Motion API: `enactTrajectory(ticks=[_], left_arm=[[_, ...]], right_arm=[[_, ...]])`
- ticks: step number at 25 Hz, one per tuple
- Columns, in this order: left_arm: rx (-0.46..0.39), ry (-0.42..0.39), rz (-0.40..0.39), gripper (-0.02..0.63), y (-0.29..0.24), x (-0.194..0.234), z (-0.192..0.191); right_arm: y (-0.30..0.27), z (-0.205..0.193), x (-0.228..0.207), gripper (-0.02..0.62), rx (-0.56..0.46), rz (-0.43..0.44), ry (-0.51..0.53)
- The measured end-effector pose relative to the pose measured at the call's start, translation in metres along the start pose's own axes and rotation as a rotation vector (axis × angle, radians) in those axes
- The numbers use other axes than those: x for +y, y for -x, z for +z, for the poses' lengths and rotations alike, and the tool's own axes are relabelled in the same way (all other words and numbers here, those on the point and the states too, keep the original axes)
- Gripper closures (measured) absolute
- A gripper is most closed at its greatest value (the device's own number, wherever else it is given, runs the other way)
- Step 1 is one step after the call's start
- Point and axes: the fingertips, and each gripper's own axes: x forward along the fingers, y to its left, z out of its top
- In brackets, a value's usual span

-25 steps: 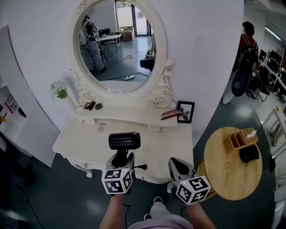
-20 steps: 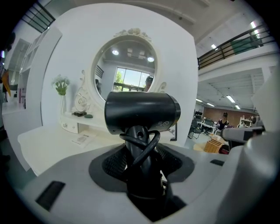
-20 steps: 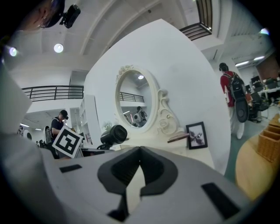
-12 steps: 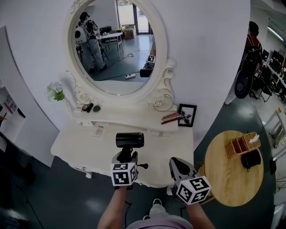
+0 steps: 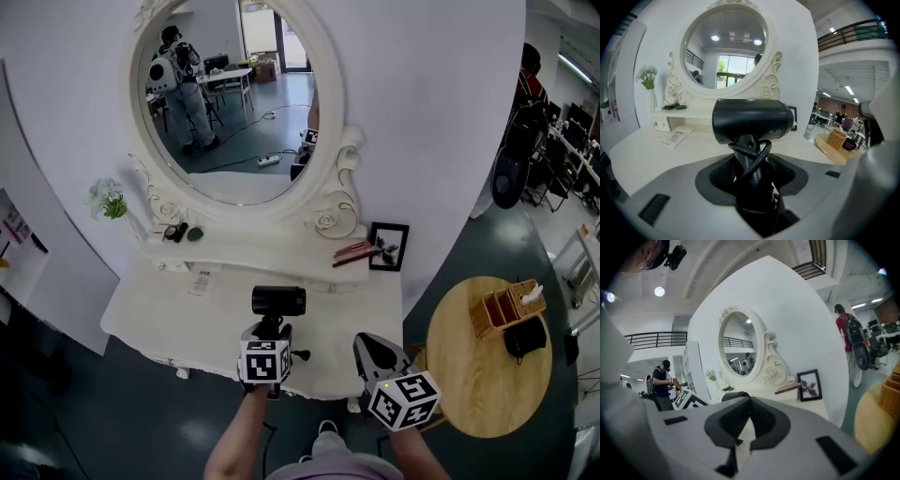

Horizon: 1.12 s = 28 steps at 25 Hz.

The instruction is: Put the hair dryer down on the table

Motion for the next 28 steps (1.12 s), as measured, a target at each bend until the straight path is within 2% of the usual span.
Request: enactTrajectory(ticks=[11, 28], left_arm=[[0.11, -0.035, -0.013, 0.4, -0.03, -0.004, -0.019], [0.228, -0.054, -0.021, 0.402, -0.05, -0.008, -0.029]], right_arm=[[-0.005, 0.003, -0.013, 0.592, 0.003, -0.017, -0.005], [-0.009, 0.003, -0.014, 0.592, 0.007, -0.014, -0.005]])
